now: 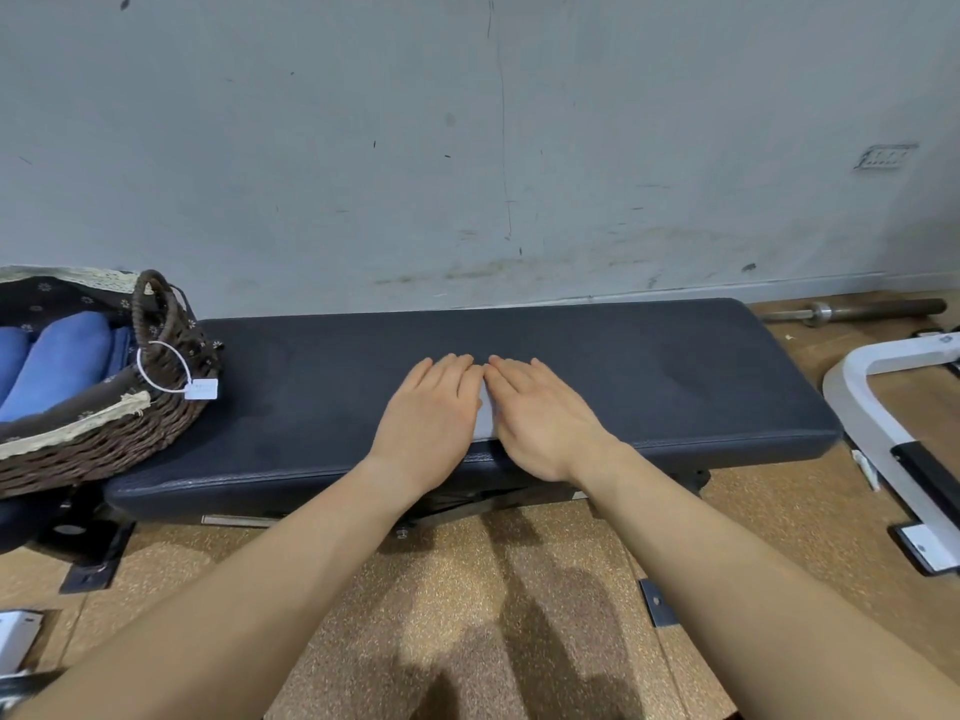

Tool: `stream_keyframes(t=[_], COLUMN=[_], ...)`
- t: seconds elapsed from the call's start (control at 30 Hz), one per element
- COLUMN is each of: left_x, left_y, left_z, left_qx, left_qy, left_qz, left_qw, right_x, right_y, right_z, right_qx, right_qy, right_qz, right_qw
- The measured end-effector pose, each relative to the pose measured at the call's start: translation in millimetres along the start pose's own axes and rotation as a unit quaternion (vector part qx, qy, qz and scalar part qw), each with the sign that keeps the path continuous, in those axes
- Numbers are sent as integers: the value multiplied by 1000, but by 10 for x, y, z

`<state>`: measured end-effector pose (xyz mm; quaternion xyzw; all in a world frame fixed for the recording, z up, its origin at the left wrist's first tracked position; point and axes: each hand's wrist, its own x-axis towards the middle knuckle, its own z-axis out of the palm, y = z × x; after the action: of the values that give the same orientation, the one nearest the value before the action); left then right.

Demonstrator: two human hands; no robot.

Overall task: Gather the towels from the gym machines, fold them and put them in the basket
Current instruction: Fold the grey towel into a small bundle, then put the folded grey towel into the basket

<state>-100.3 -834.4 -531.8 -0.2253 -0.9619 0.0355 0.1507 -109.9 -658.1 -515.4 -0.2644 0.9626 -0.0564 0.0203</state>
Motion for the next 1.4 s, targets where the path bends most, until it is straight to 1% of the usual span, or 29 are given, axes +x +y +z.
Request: stream_keyframes(t=[0.07,0.17,0.23,0.33,0.5,0.7,0.9,0.93,1.0,1.03,1.07,1.13,1.2,1.27,1.33,1.4], left_x=[-24,-31,-24,-12,25,59,50,33,17,7,-14,-23,-44,-117,-247,-447], left_y=[-42,-105,-101,-74,-27,-25,-94,-93,-77,-63,-46,-45,-103,-162,-214,-306], left_z=[41,23,35,69,134,102,-22,-46,-127,-172,-215,-298,-422,-576,-721,-863], left_qx=[-33,-100,-111,-89,-41,-41,-121,-144,-229,-266,-280,-266,-244,-220,-220,-264], left_qy=[-36,-72,-86,-100,-90,-132,-206,-214,-235,-242,-243,-245,-264,-299,-325,-304], left_qz=[-3,-19,-25,-38,-55,-54,-53,-63,-109,-129,-142,-156,-163,-146,-129,-137], left_qw=[999,992,990,990,994,989,970,964,938,924,918,919,919,917,910,905], right_x=[-27,-33,-20,9,70,76,-20,-42,-50,-48,-51,-48,-66,-110,-150,-163], right_y=[41,137,182,241,294,278,95,54,-43,-97,-153,-234,-286,-354,-447,-560], right_z=[55,105,137,188,226,158,7,-18,-93,-155,-209,-323,-433,-500,-574,-682], right_qx=[32,56,55,49,14,3,8,6,13,28,48,83,74,34,25,45], right_qy=[-15,-1,2,7,-3,-30,-70,-80,-106,-119,-125,-125,-139,-172,-191,-181], right_qz=[6,7,3,-2,-1,-2,28,35,56,71,88,124,143,132,109,83], right_qw=[999,998,999,999,1000,1000,997,996,993,990,987,981,977,976,975,979])
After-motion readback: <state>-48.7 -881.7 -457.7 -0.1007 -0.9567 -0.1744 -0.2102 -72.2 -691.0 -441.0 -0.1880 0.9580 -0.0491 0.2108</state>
